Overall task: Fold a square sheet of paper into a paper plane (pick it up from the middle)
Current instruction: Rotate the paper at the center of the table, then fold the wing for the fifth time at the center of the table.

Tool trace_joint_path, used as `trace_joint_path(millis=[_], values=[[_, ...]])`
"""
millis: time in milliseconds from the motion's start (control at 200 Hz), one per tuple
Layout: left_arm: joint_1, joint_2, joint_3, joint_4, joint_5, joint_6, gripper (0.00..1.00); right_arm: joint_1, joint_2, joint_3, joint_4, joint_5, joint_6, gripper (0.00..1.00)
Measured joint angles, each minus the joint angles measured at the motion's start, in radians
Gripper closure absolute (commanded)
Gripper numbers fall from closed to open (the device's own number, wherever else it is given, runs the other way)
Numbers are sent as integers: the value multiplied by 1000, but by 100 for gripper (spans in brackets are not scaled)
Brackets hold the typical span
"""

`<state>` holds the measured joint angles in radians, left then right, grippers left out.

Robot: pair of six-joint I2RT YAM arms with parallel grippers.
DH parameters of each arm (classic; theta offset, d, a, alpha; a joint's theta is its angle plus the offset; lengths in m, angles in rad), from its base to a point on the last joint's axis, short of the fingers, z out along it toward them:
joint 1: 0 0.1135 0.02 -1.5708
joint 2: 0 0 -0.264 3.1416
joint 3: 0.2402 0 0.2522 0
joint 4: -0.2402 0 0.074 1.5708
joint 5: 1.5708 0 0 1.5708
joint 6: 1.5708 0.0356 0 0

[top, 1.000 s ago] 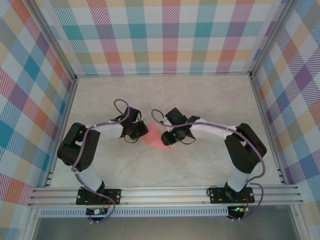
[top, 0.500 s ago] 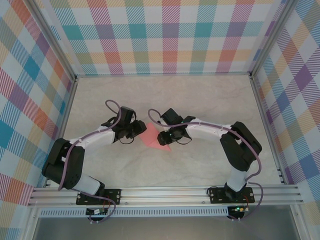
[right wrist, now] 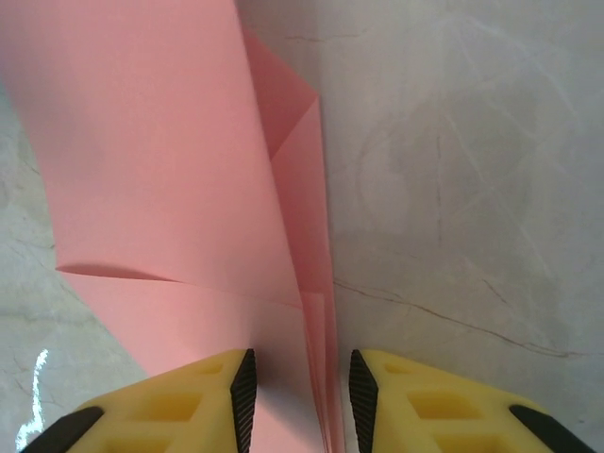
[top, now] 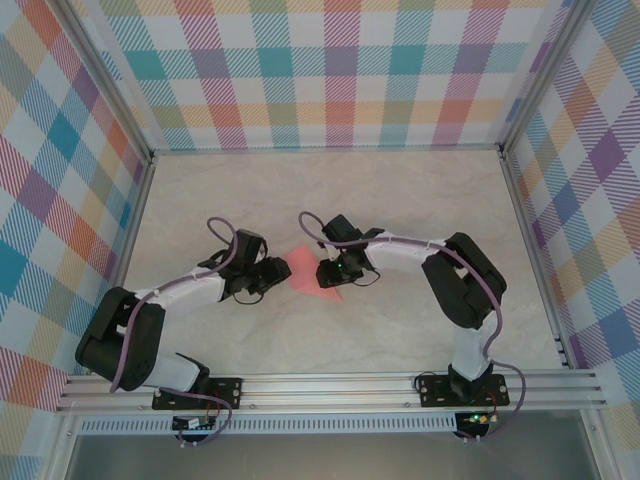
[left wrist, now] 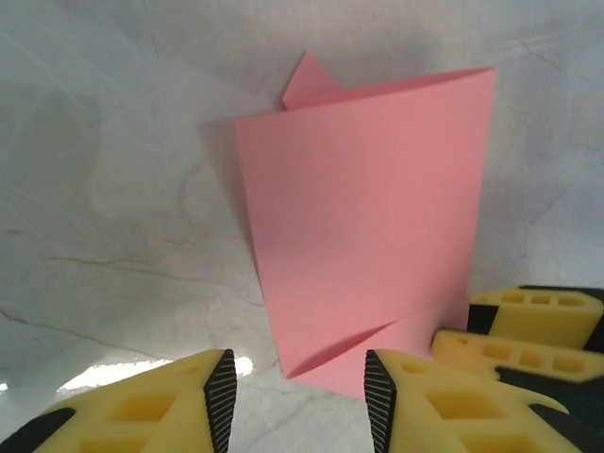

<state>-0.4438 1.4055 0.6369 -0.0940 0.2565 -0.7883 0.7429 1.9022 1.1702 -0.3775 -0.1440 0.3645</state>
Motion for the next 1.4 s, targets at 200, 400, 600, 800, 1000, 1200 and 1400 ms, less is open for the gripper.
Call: trace_joint_path(millis=[200, 400, 600, 800, 1000, 1200, 1400], values=[[0, -14, -68, 82, 49, -35, 52, -35, 18, 7, -2, -81, 67, 71], [-12, -13, -100, 154, 86, -80, 50, -55, 44, 43, -49, -120, 127, 74], [-42, 6, -100, 207, 95, -110, 50, -61, 70, 85, -106, -123, 169, 78], [-53, 14, -100, 210, 93, -125, 49, -64, 81, 100, -125, -127, 200, 78], [-67, 71, -100, 260, 94, -142, 54, -66, 82, 101, -126, -135, 208, 78], [-73, 108, -100, 306, 94, -161, 63, -70, 84, 101, -125, -148, 212, 78], [-73, 111, -98, 347, 93, -173, 79, -74, 85, 101, -124, -157, 220, 77]])
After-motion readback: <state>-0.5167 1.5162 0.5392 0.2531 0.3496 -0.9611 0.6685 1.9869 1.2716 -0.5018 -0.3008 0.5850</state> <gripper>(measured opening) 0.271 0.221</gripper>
